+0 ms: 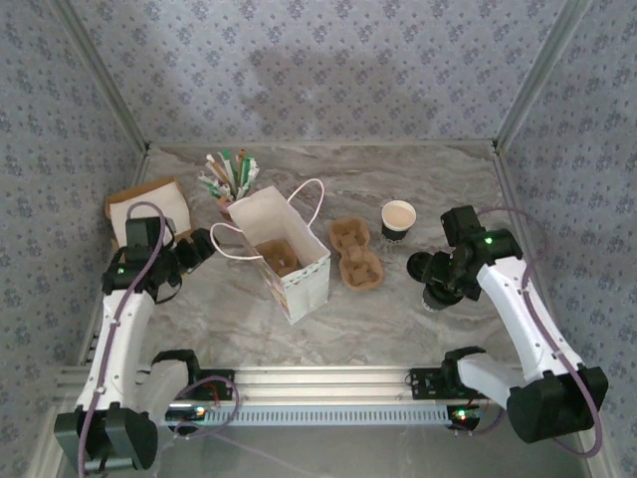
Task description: Pack the takeout coffee
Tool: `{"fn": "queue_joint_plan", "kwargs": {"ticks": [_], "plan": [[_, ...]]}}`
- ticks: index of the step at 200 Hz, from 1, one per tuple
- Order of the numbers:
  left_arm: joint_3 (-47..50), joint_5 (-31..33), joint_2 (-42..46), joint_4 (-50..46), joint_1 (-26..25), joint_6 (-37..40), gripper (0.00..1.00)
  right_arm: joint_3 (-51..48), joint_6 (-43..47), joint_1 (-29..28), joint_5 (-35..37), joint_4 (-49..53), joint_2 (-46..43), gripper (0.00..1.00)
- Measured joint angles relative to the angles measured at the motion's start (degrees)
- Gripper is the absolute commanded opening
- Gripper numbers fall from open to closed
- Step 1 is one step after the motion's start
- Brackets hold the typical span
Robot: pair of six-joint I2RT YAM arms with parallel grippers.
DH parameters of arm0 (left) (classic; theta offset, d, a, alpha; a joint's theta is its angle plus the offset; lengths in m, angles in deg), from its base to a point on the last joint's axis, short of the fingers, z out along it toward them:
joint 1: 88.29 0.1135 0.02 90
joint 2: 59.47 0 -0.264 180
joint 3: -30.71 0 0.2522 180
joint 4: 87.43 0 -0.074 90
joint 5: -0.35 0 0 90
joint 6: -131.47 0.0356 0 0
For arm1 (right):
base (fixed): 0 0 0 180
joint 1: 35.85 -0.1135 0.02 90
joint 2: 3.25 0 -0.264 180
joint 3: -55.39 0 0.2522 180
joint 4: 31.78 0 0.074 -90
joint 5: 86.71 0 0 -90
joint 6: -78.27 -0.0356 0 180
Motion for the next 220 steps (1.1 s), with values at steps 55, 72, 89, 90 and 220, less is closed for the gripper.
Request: {"fn": "queue_joint_plan", "kwargs": {"ticks": [55, 72, 89, 90, 220], "plan": [[-8.8, 0.0, -7.6, 2.8, 1.0, 0.4, 0.90, 10.0, 2.6, -3.0, -0.1, 5.2, -1.1, 0.70], [-11.4, 0.0, -10.0, 2.8, 1.0, 0.4, 0.89, 14.2, 3.4, -4.0, -0.2, 6.7, -1.5, 0.69], [-14.6, -0.2, -11.8, 2.8, 1.0, 0.5, 0.86, 17.9, 4.2, -5.0, -0.7, 8.1, -2.1, 0.68], [-14.9, -0.3, -12.0, 2.8, 1.0, 0.5, 0.86, 18.1, 4.2, -5.1, -0.7, 8.2, -2.1, 0.68], [-24.1, 1.7, -21.1, 3.7, -13.8, 1.2, 0.78, 33.9, 5.5, -16.8, -7.7, 10.7, -2.4, 0.66]]}}
